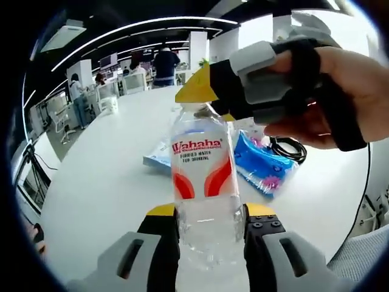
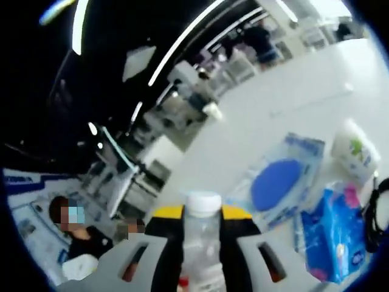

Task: Arrange the tabletop items into an orderly group along one side of the table until the central work area is clear of visible clutter.

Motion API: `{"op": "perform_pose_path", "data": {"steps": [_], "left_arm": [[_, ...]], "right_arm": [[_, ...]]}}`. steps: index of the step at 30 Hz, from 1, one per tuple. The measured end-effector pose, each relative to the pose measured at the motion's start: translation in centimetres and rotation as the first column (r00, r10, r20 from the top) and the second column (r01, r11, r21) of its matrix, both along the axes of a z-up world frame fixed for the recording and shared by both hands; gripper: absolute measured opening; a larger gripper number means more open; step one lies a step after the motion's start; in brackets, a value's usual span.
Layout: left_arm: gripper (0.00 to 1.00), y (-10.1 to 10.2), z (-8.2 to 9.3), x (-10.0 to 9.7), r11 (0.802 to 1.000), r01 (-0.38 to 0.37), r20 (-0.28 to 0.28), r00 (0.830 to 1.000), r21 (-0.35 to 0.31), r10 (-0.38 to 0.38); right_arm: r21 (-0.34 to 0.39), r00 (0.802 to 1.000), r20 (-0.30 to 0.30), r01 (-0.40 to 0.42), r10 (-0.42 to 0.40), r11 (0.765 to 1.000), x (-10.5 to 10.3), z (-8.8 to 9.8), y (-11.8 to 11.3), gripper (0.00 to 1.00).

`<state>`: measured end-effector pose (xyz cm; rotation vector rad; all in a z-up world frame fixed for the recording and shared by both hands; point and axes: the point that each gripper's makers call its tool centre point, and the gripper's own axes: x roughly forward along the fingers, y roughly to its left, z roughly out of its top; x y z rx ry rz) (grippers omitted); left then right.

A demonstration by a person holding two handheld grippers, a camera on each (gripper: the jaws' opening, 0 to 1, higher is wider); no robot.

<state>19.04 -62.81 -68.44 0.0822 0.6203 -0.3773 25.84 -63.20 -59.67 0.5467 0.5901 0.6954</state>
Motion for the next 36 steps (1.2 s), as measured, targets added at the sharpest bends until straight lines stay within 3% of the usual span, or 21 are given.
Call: {"op": "perform_pose_path", "data": {"steps": [3, 8, 16, 21, 25, 32, 36], "left_arm": [[0.37, 1.3, 0.7, 0.6, 1.0, -0.025, 0.023, 0.999, 0.002, 0.025], [0.37, 3.7, 1.7, 1.7, 0.999, -0.053, 0.05, 0.997, 0.009, 0.053], [0.37, 7.0, 2.0, 3.4, 0.996, -0.083, 0.06, 0.995, 0.014, 0.082], [0.37, 8.8, 1.9, 5.0, 0.997, -0.075, 0.063, 0.995, 0.004, 0.075], [0.37, 10.1, 1.7, 6.3, 0.998, -0.064, 0.072, 0.995, 0.023, 0.062], [0.37, 11.4, 1.0, 9.3, 0.998, -0.07, 0.09, 0.993, -0.007, 0.07], [0.37, 11.7, 0.4, 11.0, 0.996, -0.086, 0.096, 0.992, -0.016, 0.087]], "right_arm": [[0.005, 0.997, 0.077, -0.032, 0.032, 0.999, -0.1, 1.4, 1.2, 0.17], [-0.001, 0.972, 0.213, -0.105, 0.103, 0.994, -0.2, 3.8, 4.1, 0.17], [0.005, 0.949, 0.28, -0.153, 0.145, 0.988, 0.7, 4.7, 7.0, 0.17], [-0.037, 0.914, 0.361, -0.186, 0.187, 0.982, 1.5, 5.2, 9.2, 0.17], [-0.039, 0.906, 0.38, -0.187, 0.188, 0.981, 2.6, 5.1, 10.3, 0.17], [-0.137, 0.828, 0.489, -0.238, 0.275, 0.961, 3.8, 5.3, 12.5, 0.17], [-0.153, 0.813, 0.502, -0.251, 0.294, 0.956, 4.9, 4.8, 12.9, 0.17]]}}
